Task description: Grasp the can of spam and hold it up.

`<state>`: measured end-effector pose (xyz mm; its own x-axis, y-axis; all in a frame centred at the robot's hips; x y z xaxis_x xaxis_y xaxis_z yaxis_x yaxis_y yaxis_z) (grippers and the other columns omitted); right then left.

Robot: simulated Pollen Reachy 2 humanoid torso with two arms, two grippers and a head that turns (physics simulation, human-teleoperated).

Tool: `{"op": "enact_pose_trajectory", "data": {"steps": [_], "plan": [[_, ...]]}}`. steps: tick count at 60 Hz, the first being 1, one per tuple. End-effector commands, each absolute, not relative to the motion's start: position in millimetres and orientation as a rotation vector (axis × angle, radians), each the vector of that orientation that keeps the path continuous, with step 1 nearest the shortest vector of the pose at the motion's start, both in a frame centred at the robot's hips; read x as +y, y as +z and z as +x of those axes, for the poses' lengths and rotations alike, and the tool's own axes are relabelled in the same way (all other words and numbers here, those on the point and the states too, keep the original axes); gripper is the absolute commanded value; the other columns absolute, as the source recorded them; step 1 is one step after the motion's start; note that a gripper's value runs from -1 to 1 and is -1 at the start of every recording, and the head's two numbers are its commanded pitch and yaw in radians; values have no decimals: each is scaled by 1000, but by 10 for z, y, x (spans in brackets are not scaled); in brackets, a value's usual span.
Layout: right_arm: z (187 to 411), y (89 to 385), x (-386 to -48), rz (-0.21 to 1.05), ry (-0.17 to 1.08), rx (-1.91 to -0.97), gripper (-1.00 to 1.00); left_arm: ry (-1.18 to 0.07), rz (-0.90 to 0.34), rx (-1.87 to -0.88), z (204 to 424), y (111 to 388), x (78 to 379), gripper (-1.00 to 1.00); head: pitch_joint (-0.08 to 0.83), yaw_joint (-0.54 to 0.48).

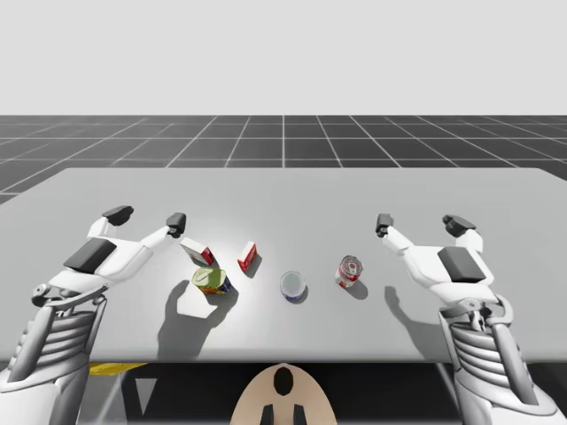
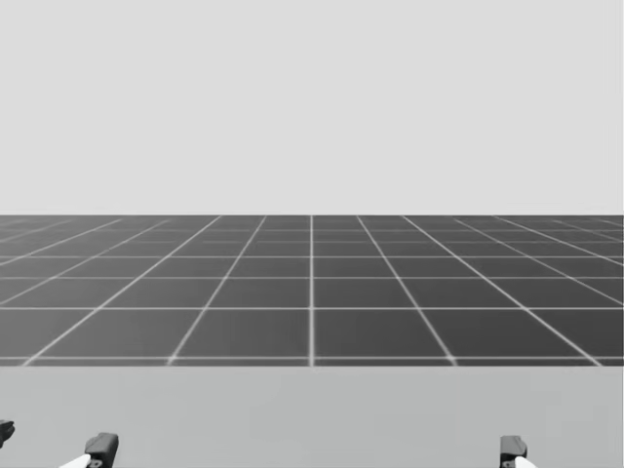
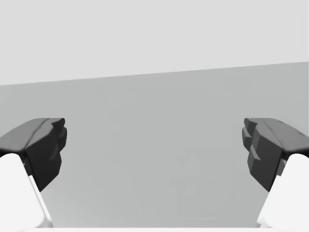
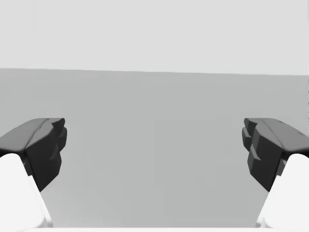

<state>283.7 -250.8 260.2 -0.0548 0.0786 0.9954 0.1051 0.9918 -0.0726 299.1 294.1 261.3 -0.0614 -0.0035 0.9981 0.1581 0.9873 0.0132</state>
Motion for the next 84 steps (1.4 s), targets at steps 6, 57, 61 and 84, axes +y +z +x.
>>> {"op": "enact_pose_trajectory", "data": {"steps": [6, 57, 61, 84], "plan": [[2813, 2603, -2488, -114, -31, -1630, -1000, -134, -116, -1628, 2994, 2611, 2941, -1000, 37, 1], [2806, 2613, -2458, -247, 22, -1640, -1000, -145, -112, -1612, 3015, 2570, 2912, -1000, 665, 224], [2803, 2606, -2452, -248, 29, -1638, -1000, -144, -116, -1612, 3014, 2572, 2908, -1000, 685, 248], [2818, 2574, -2440, -252, 49, -1629, -1000, -139, -169, -1619, 2878, 2679, 2820, -1000, 730, 301]]}}
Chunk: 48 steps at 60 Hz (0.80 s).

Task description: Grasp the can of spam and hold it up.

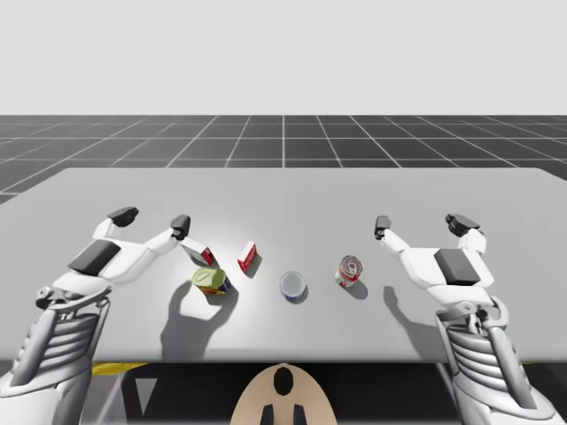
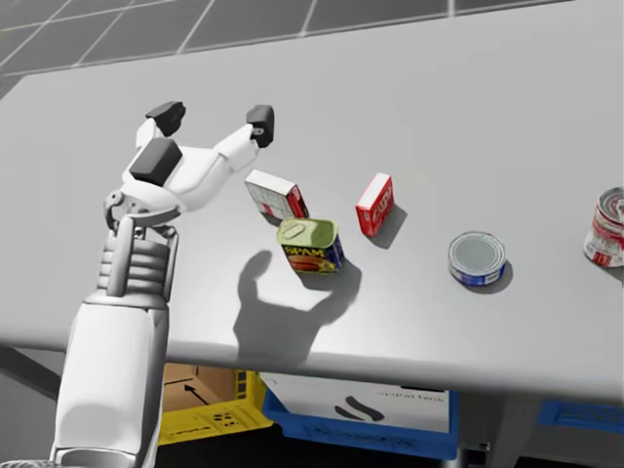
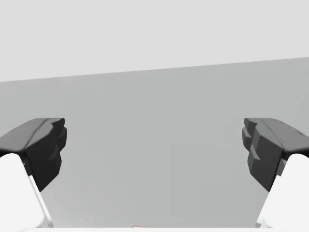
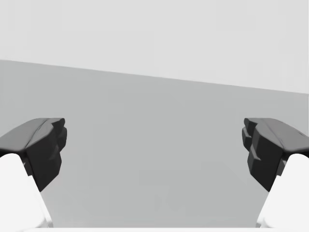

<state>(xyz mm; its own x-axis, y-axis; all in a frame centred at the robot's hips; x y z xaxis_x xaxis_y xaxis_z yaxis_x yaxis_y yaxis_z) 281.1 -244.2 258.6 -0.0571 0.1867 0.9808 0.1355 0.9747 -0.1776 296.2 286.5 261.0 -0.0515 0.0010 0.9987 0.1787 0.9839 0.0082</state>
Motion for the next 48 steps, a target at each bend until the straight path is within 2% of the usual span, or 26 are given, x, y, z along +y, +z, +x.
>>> {"op": "enact_pose_trajectory", "data": {"steps": [1, 11, 21, 35, 48], "plan": [[2819, 2572, -2440, -253, 49, -1629, -1000, -133, -173, -1609, 2856, 2698, 2808, -1000, 730, 299], [2834, 2541, -2425, -256, 60, -1616, -1000, -74, -135, -1511, 2596, 2823, 2763, -1000, 723, 289], [2844, 2534, -2428, -255, 64, -1614, -1000, -93, -161, -1457, 2290, 2849, 2729, -1000, 720, 297], [2850, 2531, -2427, -255, 71, -1611, -1000, -164, -194, -1310, 1905, 2661, 2706, -1000, 725, 318], [2851, 2526, -2422, -253, 72, -1608, -1000, -182, -215, -1273, 1775, 2287, 2602, -1000, 729, 324]]}}
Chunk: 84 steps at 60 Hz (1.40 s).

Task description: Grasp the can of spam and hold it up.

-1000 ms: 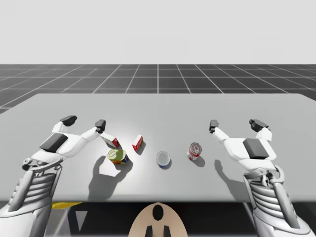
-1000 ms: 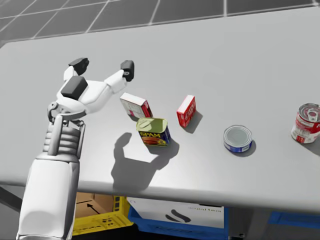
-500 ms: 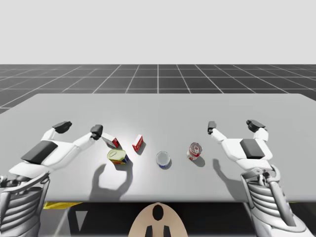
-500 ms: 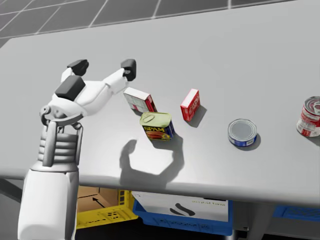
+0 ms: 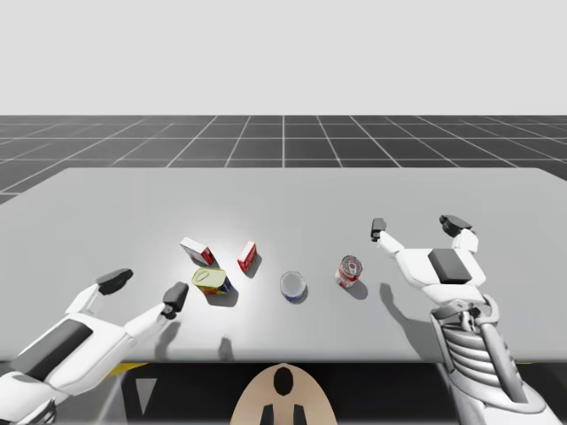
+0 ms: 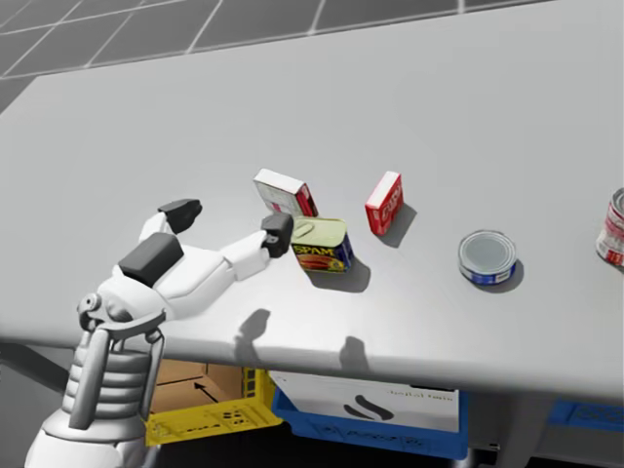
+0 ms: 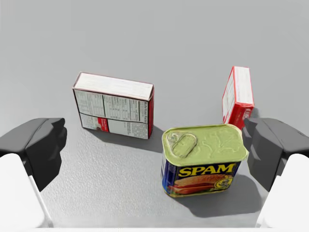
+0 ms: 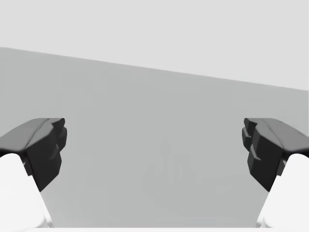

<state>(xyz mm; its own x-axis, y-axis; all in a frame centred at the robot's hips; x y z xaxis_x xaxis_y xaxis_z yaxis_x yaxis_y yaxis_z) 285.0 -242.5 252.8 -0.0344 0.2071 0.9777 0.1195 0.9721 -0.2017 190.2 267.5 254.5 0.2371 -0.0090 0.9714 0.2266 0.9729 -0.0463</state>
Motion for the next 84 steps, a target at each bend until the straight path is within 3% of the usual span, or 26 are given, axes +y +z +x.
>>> {"op": "enact_pose_trajectory", "data": {"steps": [1, 9, 19, 35, 48, 65, 66, 68, 69, 70, 71, 74, 84], "plan": [[2851, 2527, -2422, -253, 71, -1608, -1000, -182, -218, -1270, 1773, 2261, 2590, -1000, 729, 325], [2851, 2528, -2423, -250, 70, -1609, -1000, -188, -242, -1253, 1801, 1963, 2428, -1000, 729, 326], [2854, 2528, -2426, -251, 75, -1611, -1000, -152, -260, -1217, 1924, 1798, 2211, -1000, 732, 328], [2859, 2536, -2437, -251, 76, -1617, -1000, -129, -230, -1150, 2195, 1777, 1963, -1000, 731, 324], [2861, 2539, -2438, -247, 76, -1617, -1000, -26, -176, -1148, 2447, 1752, 1814, -1000, 731, 324], [2859, 2556, -2443, -242, 72, -1623, -1000, 50, -107, -1150, 2530, 1667, 1693, -1000, 725, 321], [2859, 2556, -2443, -241, 73, -1623, -1000, 50, -106, -1148, 2528, 1663, 1692, -938, 725, 321], [2858, 2559, -2443, -240, 72, -1624, -1000, 47, -105, -1143, 2519, 1655, 1689, -213, 723, 320], [2857, 2560, -2444, -240, 71, -1624, -1000, 47, -104, -1143, 2517, 1654, 1689, -40, 722, 320], [2857, 2562, -2445, -240, 71, -1626, -1000, 50, -96, -1149, 2502, 1650, 1688, 751, 721, 319], [2857, 2563, -2446, -240, 70, -1626, -1000, 50, -92, -1152, 2497, 1650, 1687, 859, 721, 319], [2856, 2564, -2446, -239, 68, -1625, -1000, 51, -91, -1154, 2480, 1654, 1682, 973, 718, 319], [2853, 2560, -2448, -243, 66, -1625, -1000, 36, -55, -1200, 2428, 1683, 1656, 1000, 681, 323]]}}
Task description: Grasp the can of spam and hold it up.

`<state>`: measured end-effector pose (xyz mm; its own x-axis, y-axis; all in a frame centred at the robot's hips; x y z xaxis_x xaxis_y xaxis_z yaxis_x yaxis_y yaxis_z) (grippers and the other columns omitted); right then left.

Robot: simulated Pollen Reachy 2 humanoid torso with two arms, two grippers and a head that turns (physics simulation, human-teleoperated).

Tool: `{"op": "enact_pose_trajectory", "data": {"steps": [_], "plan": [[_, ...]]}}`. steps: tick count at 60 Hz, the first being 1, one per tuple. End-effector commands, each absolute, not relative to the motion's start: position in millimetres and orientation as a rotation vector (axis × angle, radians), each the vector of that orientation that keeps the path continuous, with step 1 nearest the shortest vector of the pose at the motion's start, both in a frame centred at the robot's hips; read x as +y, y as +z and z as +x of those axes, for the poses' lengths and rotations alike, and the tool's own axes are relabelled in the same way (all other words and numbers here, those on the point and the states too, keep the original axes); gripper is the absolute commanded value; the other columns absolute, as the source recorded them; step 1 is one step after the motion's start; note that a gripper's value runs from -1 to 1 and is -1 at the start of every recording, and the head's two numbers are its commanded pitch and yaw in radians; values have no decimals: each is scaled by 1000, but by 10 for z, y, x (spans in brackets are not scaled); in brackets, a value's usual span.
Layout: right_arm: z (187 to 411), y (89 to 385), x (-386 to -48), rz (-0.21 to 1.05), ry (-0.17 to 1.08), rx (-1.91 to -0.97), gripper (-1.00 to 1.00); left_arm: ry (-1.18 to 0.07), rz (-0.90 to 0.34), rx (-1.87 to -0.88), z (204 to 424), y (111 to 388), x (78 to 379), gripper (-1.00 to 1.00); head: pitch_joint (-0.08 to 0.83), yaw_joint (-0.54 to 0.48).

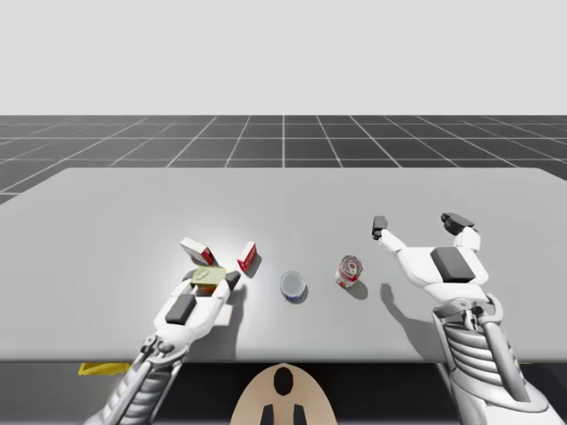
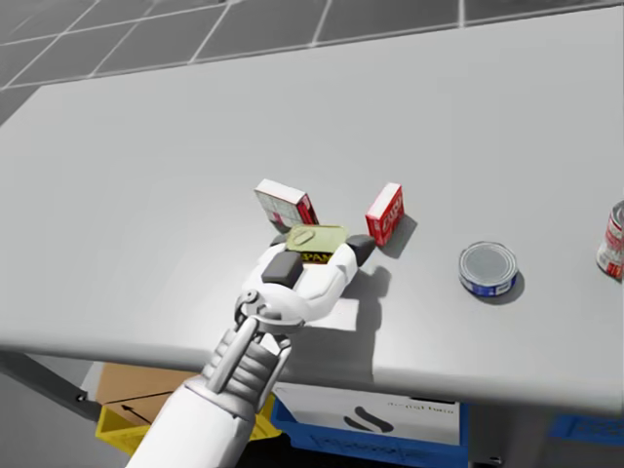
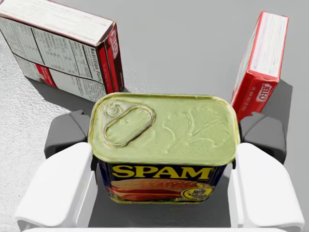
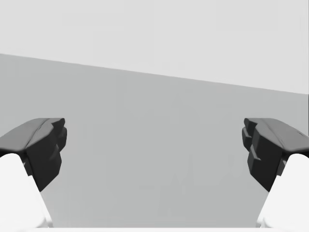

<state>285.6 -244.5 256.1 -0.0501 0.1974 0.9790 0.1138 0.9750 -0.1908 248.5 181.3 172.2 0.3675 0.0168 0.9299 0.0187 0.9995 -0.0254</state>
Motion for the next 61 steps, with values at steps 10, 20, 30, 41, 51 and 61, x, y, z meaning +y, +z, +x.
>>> {"op": "enact_pose_trajectory", "data": {"steps": [10, 20, 30, 41, 51, 61], "plan": [[2850, 2554, -2453, -244, 60, -1623, -1000, 30, -60, -1201, 2413, 1691, 1667, 1000, 536, 340], [2847, 2544, -2455, -243, 60, -1619, -1000, 22, -59, -1204, 2406, 1698, 1663, 1000, 403, 351], [2837, 2562, -2468, -235, 50, -1623, -1000, 19, -94, -1208, 2378, 1782, 1697, 1000, 336, 363], [2834, 2580, -2491, -210, 39, -1626, -1000, -17, -107, -1306, 2277, 2343, 1794, 1000, 320, 362], [2834, 2590, -2500, -205, 38, -1629, -1000, -111, -125, -1397, 2165, 2951, 1887, 1000, 315, 363], [2834, 2587, -2510, -186, 43, -1618, -1000, -183, -70, -1528, 2072, 3561, 1919, 1000, 312, 368]]}}
